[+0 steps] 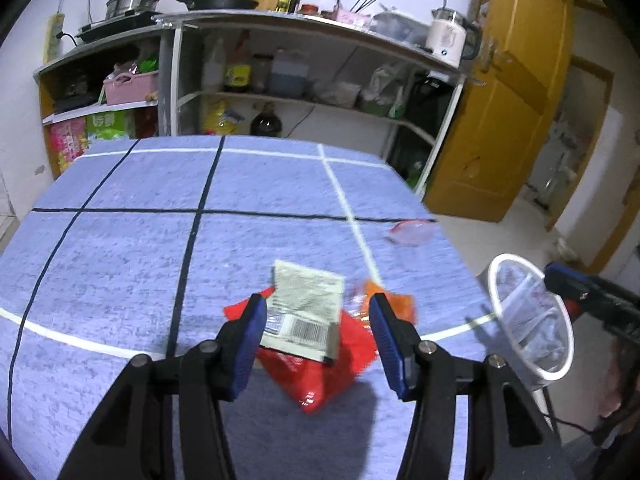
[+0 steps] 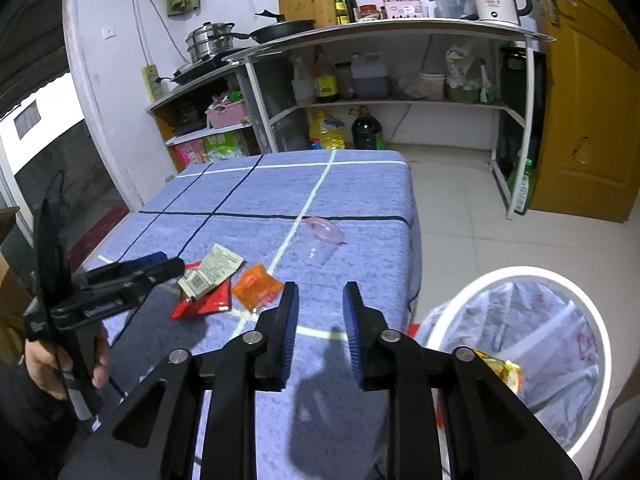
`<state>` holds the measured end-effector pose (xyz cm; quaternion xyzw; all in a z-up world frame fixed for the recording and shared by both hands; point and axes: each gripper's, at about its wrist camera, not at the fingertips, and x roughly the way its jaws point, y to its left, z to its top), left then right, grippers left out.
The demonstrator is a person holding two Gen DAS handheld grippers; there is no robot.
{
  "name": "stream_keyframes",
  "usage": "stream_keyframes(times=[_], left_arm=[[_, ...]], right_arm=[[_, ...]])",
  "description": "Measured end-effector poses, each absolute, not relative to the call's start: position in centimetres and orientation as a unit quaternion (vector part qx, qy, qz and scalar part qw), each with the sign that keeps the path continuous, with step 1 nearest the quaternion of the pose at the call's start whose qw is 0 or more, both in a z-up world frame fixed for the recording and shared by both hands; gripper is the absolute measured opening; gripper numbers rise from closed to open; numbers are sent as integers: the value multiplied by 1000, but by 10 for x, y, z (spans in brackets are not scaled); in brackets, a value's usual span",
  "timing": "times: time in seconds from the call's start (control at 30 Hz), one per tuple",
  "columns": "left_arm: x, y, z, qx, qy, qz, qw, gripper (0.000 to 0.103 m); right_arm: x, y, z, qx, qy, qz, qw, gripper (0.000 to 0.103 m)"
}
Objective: Collect trash
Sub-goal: 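Move the left tool to the white paper label while the right tool reaches the clear cup, then grasp the white paper label with the left tool while the right tool grasps the clear cup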
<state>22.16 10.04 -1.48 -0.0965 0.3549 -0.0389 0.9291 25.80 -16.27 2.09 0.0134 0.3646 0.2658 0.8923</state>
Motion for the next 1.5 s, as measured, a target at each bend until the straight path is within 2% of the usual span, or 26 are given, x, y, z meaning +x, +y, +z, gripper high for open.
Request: stream_keyframes(times=[0.2,0.53,0.6,0.7,0.77,0.97,1.03,1.1,1.13,1.2,1.5], left_arm=[[239,98,-30,-83,381,-44,920,59],[253,94,-43,-58,419,-31,905,59],[253,95,-43,-56,420,-28,905,57],[253,99,-41,-60,418,-21,906,41],[251,106,-41,-71,416,-22,906,33],[247,114,-40,-89,412,-40,906,28],[245,115,-39,-90,409,-41,907,20],[242,116,-38,-90,405,-43,909,19],[241,116,-38,-91,403,-46,909,19],[240,116,-36,-90,400,-46,911,18],[230,126,-18,-111,371,-49,921,18]], right_arm=[[275,-143,10,5,380,273,884,33],[308,-110,-5,-17,412,267,871,34],[317,-104,-8,-15,420,268,867,37],[330,-98,-15,-18,434,260,863,47],[337,-94,-18,-18,440,256,860,48],[364,-83,-33,-11,465,233,854,48],[368,-79,-40,-13,475,228,850,48],[371,-76,-45,-19,475,223,851,48],[372,-75,-46,-22,476,220,851,47],[372,-73,-46,-28,473,215,854,31],[365,-83,-37,-12,460,224,859,28]])
